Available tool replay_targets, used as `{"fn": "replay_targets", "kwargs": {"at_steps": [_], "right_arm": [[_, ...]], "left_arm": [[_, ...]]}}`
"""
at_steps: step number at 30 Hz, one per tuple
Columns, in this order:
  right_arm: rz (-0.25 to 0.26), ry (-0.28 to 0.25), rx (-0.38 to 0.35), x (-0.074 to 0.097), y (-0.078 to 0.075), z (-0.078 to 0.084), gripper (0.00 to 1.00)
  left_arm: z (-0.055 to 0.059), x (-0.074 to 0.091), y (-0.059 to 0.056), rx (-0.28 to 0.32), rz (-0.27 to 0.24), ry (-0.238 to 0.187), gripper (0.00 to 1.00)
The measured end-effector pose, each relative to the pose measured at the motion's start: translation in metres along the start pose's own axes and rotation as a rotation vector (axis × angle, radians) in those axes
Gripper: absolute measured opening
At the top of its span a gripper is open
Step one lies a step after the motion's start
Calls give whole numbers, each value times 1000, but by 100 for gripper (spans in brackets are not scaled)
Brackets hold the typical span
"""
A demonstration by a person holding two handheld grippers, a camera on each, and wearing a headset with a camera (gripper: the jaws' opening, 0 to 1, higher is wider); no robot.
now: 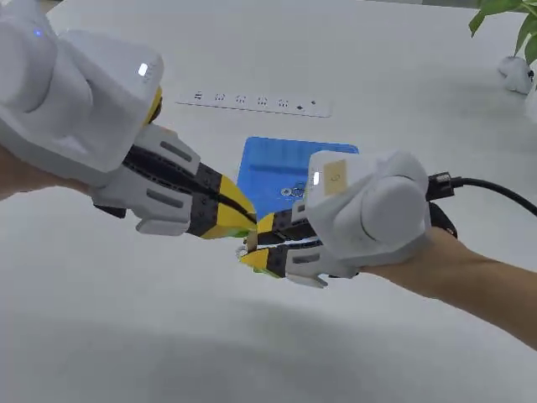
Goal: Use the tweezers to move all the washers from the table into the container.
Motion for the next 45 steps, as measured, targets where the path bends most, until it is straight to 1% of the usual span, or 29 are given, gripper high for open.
{"fn": "replay_targets", "kwargs": {"at_steps": [3,6,8,11,13,18,20,23,30,38,43,45], "right_arm": [[-5,0,-9,-4,1,2,12],[1,-8,-14,-8,0,4,11],[-2,-4,-10,-13,-1,5,11],[0,9,2,-20,-3,7,11],[1,15,7,-22,-6,7,11],[18,20,-5,-23,-12,9,11],[21,27,-1,-23,-14,11,11],[26,32,13,-23,-16,12,11],[35,36,3,-25,-20,16,11],[44,25,-12,-27,-23,19,11],[40,25,-18,-30,-23,21,11],[40,25,-21,-31,-23,22,11]], "left_arm": [[6,2,-2,7,-5,2,5],[8,4,-3,-7,-5,17,6],[13,5,-3,-10,-7,25,6],[21,8,1,7,-26,21,6],[24,9,3,13,-34,17,6],[29,11,12,24,-53,10,5],[30,12,15,19,-52,20,5],[31,12,16,16,-52,22,5],[34,8,21,13,-55,27,5],[35,7,23,11,-52,33,5],[36,5,24,13,-44,45,5],[38,5,26,15,-44,47,5]]}}
Point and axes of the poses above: the centre of the closed fingertips' face, and the gripper's own axes: x roughly backward along the fingers, y roughly to its left, z roughly out of its underside, the point moved 10 cm from there along x, roughly backward along the fingers, and after that the axes turned 10 degrees about -y, right-handed, at the moved point
